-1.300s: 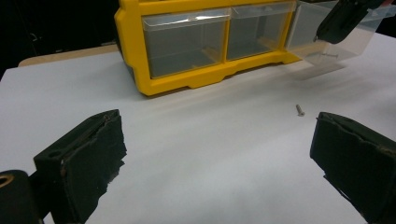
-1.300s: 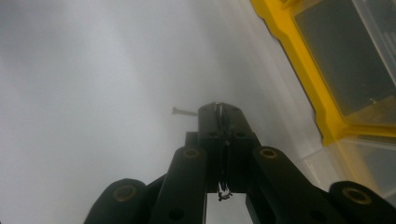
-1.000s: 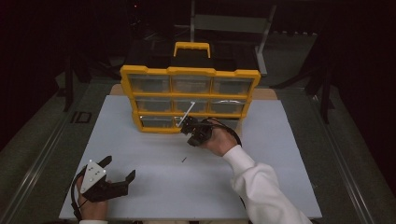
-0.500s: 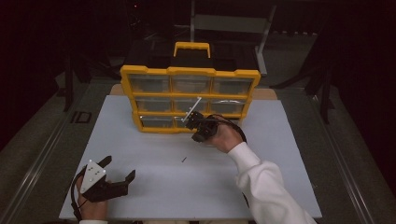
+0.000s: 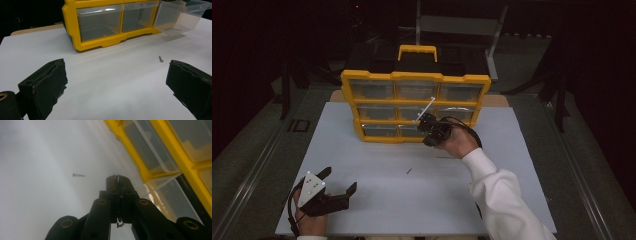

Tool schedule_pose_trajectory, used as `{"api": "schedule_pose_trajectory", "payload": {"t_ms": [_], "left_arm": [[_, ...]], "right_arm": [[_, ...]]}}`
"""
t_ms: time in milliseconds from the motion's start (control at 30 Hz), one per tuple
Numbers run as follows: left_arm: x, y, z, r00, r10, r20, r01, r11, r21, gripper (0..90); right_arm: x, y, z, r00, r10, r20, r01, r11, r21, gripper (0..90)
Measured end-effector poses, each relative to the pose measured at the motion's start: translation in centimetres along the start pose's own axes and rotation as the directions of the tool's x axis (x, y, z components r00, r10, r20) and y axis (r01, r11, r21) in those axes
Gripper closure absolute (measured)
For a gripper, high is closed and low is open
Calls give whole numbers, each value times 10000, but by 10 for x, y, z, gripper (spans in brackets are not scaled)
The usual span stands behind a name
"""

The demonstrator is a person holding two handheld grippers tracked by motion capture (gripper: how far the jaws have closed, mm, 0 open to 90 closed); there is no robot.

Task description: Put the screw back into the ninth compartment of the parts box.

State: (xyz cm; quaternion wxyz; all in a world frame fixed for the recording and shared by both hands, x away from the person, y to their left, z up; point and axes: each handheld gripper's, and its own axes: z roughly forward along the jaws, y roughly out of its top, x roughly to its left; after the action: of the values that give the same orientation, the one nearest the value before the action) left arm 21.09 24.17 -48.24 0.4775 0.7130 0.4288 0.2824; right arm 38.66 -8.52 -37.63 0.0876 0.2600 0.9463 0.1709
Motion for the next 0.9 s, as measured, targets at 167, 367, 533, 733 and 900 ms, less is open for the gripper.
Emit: {"api": "schedule_pose_trajectory", "payload": {"t_ms": [167, 367, 533, 733, 900], "left_arm": [[0, 0, 0, 10000, -17, -10, 17, 10000, -6, 33], [0, 0, 0, 10000, -7, -9, 7, 10000, -11, 33], [0, 0, 0, 10000, -10, -6, 10, 10000, 2, 33], [-1, 0, 0, 10000, -29, -3, 29, 10000, 3, 33], [-1, 0, 1, 10000, 3, 12, -3, 10000, 20, 33]], "right_arm": [[-9, -4, -6, 9998, 153, 117, -152, 9999, -75, 878], [-17, -9, -14, 9990, 383, 221, -381, 9992, -93, 878], [-25, -15, -17, 9976, 624, 305, -620, 9980, -142, 878], [-34, -21, -20, 9958, 808, 430, -807, 9967, -57, 878], [-40, -26, -22, 9939, 1012, 443, -1007, 9948, -141, 878]]}}
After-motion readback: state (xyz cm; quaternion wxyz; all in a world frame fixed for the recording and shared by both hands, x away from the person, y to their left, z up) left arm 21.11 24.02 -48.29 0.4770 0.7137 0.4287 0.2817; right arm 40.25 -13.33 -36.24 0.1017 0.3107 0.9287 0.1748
